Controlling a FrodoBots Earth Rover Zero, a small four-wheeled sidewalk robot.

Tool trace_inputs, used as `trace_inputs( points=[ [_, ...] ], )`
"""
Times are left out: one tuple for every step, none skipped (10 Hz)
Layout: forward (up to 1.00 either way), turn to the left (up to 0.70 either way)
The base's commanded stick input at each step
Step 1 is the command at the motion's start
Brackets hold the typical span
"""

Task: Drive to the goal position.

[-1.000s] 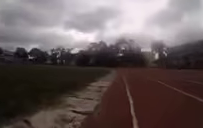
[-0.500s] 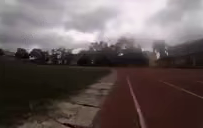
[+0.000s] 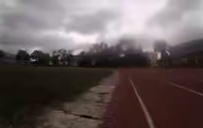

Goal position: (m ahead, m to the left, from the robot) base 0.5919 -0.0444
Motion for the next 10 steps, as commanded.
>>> trace_inputs(
  points=[
    [0.30, -0.43],
    [0.00, -0.70],
    [0.00, -0.70],
    [0.00, -0.70],
    [0.00, -0.70],
    [0.00, -0.70],
    [0.00, -0.70],
    [0.00, -0.70],
    [0.00, -0.70],
    [0.00, -0.70]
  ],
)
